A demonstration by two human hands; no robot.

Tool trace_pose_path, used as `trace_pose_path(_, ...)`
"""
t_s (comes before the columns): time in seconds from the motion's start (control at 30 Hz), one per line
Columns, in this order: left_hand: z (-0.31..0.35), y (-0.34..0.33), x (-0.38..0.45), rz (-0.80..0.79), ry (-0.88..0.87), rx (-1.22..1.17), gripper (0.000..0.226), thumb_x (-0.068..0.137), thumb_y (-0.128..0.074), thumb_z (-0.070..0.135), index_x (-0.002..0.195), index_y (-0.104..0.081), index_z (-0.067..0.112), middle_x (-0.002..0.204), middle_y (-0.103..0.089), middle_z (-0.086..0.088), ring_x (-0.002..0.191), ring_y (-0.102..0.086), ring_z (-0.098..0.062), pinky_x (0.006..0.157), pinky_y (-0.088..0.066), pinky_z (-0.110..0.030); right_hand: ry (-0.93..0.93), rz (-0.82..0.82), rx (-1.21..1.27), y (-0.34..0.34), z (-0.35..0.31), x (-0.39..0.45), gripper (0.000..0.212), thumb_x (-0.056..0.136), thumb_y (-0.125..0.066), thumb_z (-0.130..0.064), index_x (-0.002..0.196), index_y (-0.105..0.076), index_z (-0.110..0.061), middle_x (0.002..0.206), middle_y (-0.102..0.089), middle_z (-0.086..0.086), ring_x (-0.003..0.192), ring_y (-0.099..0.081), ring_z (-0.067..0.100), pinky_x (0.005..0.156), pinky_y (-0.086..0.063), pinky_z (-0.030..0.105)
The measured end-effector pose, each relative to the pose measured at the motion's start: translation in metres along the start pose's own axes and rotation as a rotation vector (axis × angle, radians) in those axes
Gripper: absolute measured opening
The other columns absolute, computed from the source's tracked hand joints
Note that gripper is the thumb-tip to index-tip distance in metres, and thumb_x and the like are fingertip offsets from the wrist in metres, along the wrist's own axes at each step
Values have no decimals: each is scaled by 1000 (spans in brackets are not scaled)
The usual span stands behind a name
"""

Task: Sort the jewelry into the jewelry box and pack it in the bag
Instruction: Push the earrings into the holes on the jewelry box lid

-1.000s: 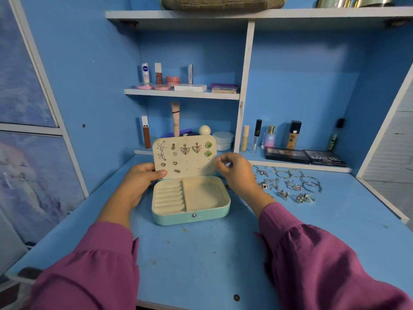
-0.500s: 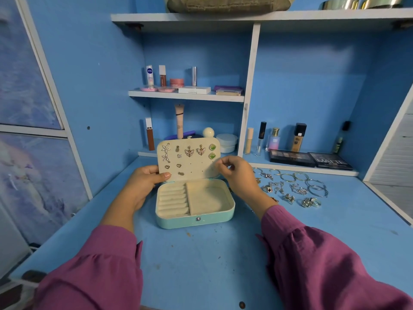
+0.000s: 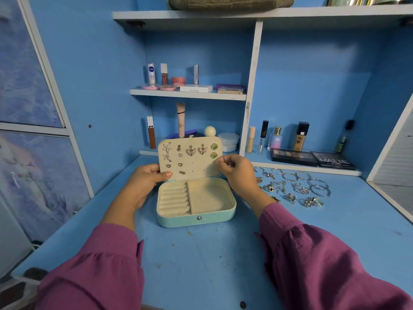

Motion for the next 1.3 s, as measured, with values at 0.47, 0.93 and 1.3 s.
trace_pose_path(0.47, -4, 5, 6, -22, 14, 40, 19, 81, -68, 3, 94, -72, 16, 96, -75, -1, 89, -66, -19, 83, -44, -33, -284, -60, 178, 2, 7, 5, 13, 77, -74, -12, 86, -66, -12, 78, -69, 8, 49, -47, 8, 46, -41, 17)
trace_pose_path(0.93, -2, 4, 2, -21, 21, 12, 20, 78, -68, 0, 93, -73, 12, 95, -75, -4, 90, -65, -22, 84, -42, -35, -438, -166, 388, -6, 12, -4, 8, 79, -72, -4, 74, -65, -3, 69, -71, 6, 47, -46, 8, 38, -32, 17)
trace_pose_path(1.3, -2, 5, 1, -32, 15, 25, 19, 78, -68, 1, 94, -73, 11, 97, -75, -5, 90, -63, -22, 82, -41, -36, -574, -140, 510, -10, 20, -7, 5, 84, -58, -2, 81, -61, 0, 72, -70, 14, 50, -44, 11, 46, -31, 20)
Point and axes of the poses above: each hand's wrist, its own x-axis towards the middle knuckle, its own y-axis out of the back of the hand, z = x × y, the point moved 10 cm from there along x, towards the middle knuckle
